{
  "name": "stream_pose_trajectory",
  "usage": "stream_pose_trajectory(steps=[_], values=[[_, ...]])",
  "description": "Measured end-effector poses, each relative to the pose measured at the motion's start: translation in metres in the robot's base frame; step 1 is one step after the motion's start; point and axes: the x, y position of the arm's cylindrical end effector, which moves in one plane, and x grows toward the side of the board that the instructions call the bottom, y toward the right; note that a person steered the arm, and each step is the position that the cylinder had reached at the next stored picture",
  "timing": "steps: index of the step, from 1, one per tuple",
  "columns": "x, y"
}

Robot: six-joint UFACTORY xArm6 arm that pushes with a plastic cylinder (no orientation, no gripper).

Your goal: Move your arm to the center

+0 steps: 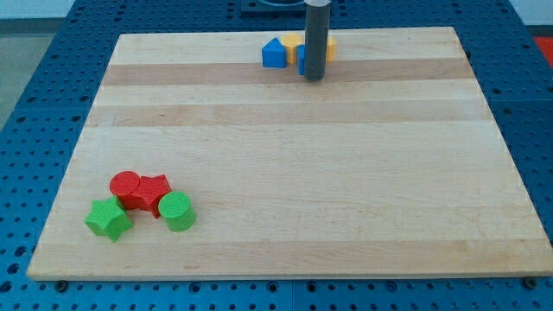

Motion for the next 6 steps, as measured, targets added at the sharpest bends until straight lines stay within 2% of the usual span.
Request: stream_pose_trajectory(steps=[2, 4, 6], values=[[0.01, 0.018], [0.113, 0.011], [0.224, -0.048]])
